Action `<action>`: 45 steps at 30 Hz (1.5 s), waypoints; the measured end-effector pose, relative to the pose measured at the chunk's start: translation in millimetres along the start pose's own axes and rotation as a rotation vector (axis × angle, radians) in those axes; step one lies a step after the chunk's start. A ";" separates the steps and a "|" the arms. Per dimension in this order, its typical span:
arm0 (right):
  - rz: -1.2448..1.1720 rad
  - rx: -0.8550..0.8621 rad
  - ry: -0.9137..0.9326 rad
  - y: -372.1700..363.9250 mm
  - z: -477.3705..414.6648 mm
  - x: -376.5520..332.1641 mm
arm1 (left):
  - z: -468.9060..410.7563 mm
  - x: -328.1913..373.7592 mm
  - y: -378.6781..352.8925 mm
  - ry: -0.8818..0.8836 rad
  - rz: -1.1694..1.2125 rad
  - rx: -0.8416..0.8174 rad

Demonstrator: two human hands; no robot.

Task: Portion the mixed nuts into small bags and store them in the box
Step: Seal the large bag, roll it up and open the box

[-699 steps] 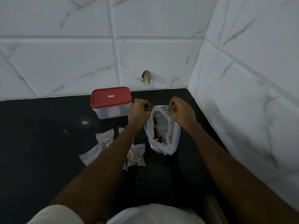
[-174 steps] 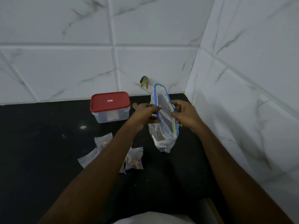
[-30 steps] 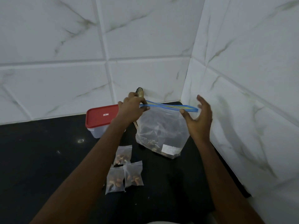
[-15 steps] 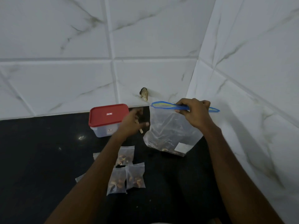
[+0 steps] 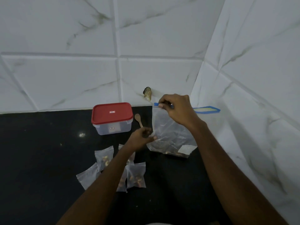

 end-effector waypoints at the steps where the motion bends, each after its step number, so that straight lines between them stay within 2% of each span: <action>1: -0.009 0.022 -0.012 -0.6 -0.6 2.4 | 2.6 -4.1 -1.0 0.053 0.014 -0.024; 3: -0.025 0.041 -0.032 -2.9 -0.9 6.0 | 5.9 -9.5 -2.0 0.104 0.043 -0.045; 8: -0.081 0.116 -0.083 -7.0 0.0 14.2 | 8.1 -22.5 0.6 0.073 0.128 -0.023; 13: -0.137 0.148 -0.130 -7.1 -1.0 17.9 | 1.3 -25.0 -9.7 0.077 0.016 0.148; 20: -0.190 0.263 -0.279 3.4 -6.1 28.9 | 3.3 -44.4 -7.5 0.075 -0.147 0.208; 24: -0.203 0.162 -0.262 -6.2 -7.5 26.1 | 0.2 -45.0 -1.1 0.078 -0.275 0.101; 27: -0.195 0.134 -0.230 -4.1 -11.6 23.8 | 0.8 -31.3 4.0 0.022 -0.191 0.053; 31: -0.225 0.072 -0.147 -3.5 -8.3 20.0 | -2.0 6.3 2.5 -0.140 0.109 0.083; 34: -0.197 0.170 -0.166 -4.5 10.5 31.1 | -4.7 27.0 2.3 -0.225 0.196 0.149; 37: -0.208 0.490 -0.348 -10.7 48.9 61.5 | -5.1 28.7 4.9 -0.222 0.210 0.158; 39: -0.283 0.662 -0.621 -20.1 80.0 83.9 | -3.5 26.2 5.8 -0.195 0.276 0.161; 40: -0.350 0.695 -0.758 -25.9 94.4 92.7 | -2.9 24.4 5.8 -0.182 0.321 0.160; 42: -0.555 0.603 -0.932 -35.3 113.4 99.2 | -0.1 22.9 4.6 -0.147 0.395 0.152; 45: -0.808 0.284 -0.852 -52.6 125.3 101.6 | 2.4 20.2 5.0 -0.112 0.422 0.139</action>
Point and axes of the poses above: each hand's wrist, its own z-axis away from the middle knuckle, its own y-axis out of the back of the hand, x = y × z, the point moved 1 cm from there along -z, towards the middle knuckle, and after that the axes turned 7 degrees about z, right-handed, at the moved point
